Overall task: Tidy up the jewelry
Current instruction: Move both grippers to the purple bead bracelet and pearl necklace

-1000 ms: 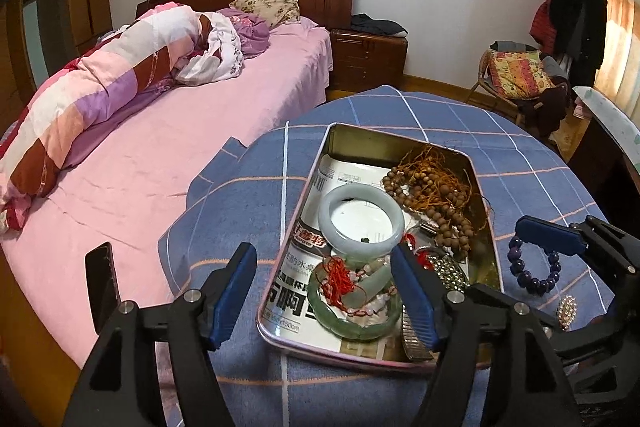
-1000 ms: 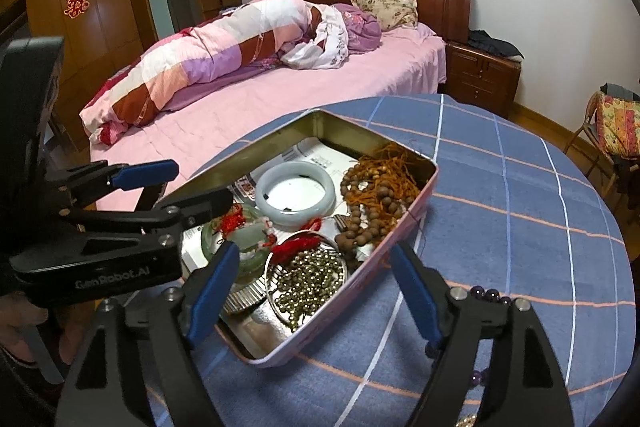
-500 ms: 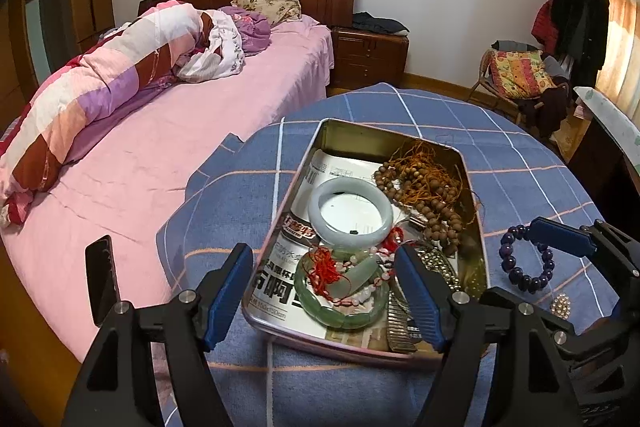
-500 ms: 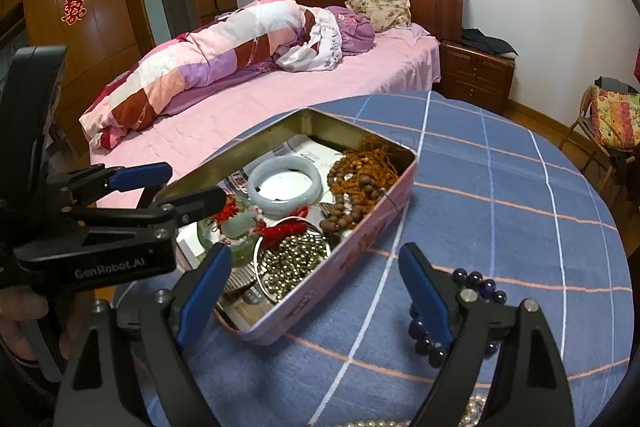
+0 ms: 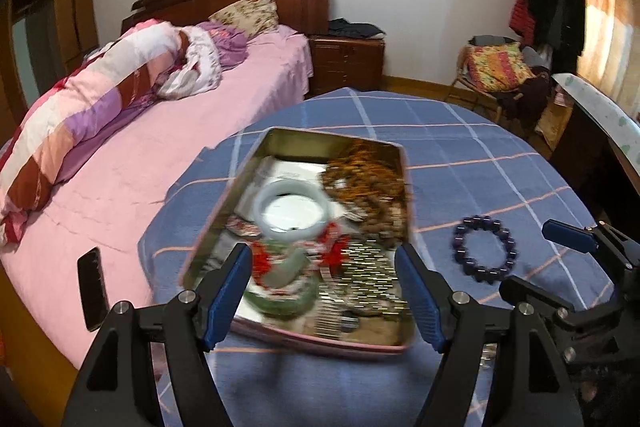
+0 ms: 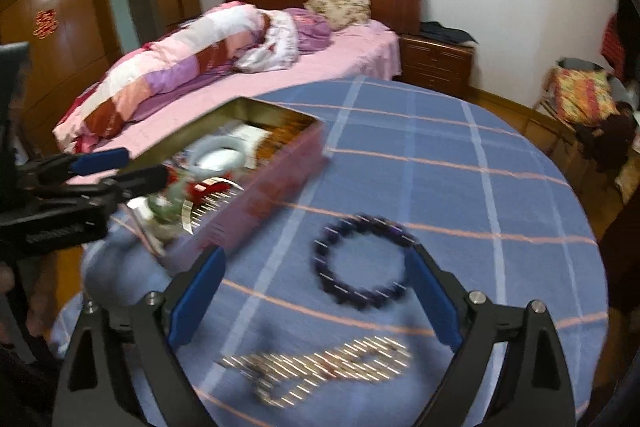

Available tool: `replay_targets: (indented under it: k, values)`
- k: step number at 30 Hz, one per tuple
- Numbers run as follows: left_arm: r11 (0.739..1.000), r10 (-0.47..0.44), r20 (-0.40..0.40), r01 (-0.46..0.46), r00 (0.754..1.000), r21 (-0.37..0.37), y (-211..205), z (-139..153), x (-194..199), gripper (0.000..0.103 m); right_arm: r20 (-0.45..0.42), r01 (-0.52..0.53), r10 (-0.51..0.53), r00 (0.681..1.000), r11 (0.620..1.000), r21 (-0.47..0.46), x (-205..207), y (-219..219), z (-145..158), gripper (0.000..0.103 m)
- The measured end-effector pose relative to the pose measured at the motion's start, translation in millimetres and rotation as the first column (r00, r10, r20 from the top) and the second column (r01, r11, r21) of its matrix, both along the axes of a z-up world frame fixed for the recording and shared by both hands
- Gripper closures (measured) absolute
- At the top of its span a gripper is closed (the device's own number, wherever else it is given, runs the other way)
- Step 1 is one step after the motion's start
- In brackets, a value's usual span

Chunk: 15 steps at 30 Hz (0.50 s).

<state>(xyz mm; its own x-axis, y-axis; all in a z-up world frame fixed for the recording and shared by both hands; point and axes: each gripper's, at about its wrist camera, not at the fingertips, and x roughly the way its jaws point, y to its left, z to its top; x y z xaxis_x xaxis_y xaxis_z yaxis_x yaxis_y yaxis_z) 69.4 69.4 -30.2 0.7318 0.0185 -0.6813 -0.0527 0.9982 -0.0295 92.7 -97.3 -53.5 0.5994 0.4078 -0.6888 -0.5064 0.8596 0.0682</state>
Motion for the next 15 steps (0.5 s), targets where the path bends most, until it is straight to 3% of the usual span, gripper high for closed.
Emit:
replay_targets:
  k: [8,15]
  values:
    - [0.986,-0.161,0.009,0.161,0.987,0.044,-72.3,1.8,-5.1,0.03,-0.034,0.145,-0.145,0.989,0.989,0.008,-2.2,-63.4,-10.1,0.009]
    - [0.972,-0.214,-0.037,0.216,0.976,0.088,-105.8,-14.4,13.7,0.03,-0.044,0.191,-0.19,0.981,0.982,0.011,-2.0,-86.6,-11.9,0.009]
